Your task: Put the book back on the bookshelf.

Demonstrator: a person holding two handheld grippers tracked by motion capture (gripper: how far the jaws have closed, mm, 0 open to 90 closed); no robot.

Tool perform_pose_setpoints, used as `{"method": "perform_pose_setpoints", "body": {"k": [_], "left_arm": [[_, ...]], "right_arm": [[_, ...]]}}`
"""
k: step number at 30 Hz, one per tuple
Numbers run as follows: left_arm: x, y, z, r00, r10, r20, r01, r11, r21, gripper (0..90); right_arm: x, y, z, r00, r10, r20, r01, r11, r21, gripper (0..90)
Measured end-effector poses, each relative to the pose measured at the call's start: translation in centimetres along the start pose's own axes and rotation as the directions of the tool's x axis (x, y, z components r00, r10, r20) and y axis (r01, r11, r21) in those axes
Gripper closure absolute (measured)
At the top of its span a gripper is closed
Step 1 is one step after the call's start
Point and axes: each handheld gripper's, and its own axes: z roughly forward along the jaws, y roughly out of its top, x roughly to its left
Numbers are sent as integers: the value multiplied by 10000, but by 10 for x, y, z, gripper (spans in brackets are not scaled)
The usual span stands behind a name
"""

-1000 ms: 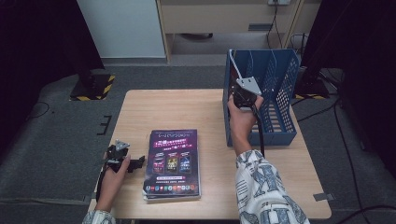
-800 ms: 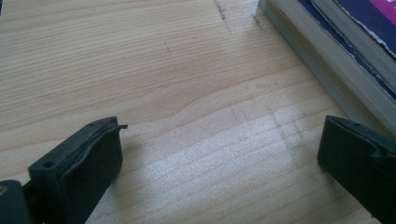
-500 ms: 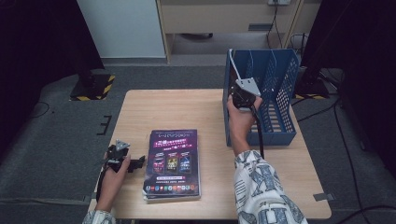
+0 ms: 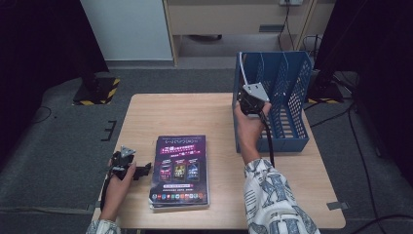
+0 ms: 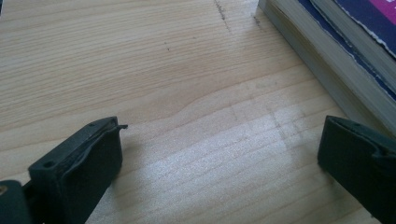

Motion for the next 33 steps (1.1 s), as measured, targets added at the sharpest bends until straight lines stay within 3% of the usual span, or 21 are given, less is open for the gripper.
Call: {"method": "perform_pose_setpoints", "body": {"k": [7,16,20,23,33], "left_arm": [[0,0,0,10000,-1,-1,1,10000,2,0],[0,0,0,10000,-3,-1,3,10000,0,0],[0,0,0,10000,-3,-1,3,10000,1,0],[0,0,0,10000,-1,1,1,10000,2,0],[-1,1,1,10000,-41,-6,41,10000,-17,0]], "right_arm": [[1,0,-1,9998,110,-151,-110,9999,-2,702],[-5,2,-5,9991,369,-189,-368,9993,78,458],[-9,2,-7,9979,493,-416,-476,9980,414,327],[-9,1,-13,9985,321,-455,-303,9988,396,280],[-22,-10,-40,9857,778,-1493,-680,9953,694,184]]}}
